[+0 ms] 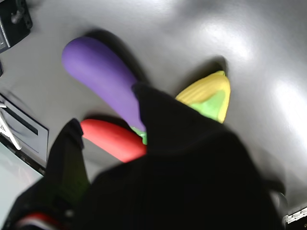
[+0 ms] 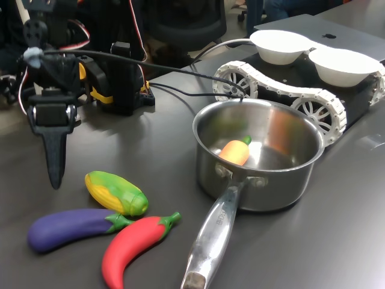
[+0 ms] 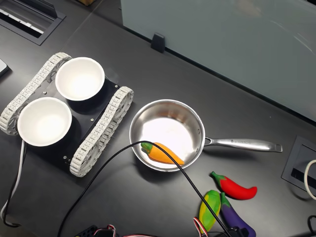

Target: Pick up the brinjal and place them in the pan

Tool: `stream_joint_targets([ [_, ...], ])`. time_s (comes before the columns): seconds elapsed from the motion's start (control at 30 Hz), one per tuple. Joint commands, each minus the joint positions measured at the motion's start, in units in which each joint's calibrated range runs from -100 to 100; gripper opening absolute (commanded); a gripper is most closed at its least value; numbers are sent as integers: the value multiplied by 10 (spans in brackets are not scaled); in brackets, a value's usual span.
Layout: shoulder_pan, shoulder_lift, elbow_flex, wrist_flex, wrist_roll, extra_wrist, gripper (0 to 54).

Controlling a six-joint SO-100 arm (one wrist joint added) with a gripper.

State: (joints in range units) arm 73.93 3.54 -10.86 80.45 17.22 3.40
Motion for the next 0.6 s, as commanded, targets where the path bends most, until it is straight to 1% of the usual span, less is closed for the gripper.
stream_joint_targets([
  [0.0,10,4,-30,-26,12,6,228],
  [0.13,7,31,-50,-27,18,6,239],
  [0.37,10,58,-84,-24,23,7,298],
  [0.57,13,64,-104,-22,25,8,312],
])
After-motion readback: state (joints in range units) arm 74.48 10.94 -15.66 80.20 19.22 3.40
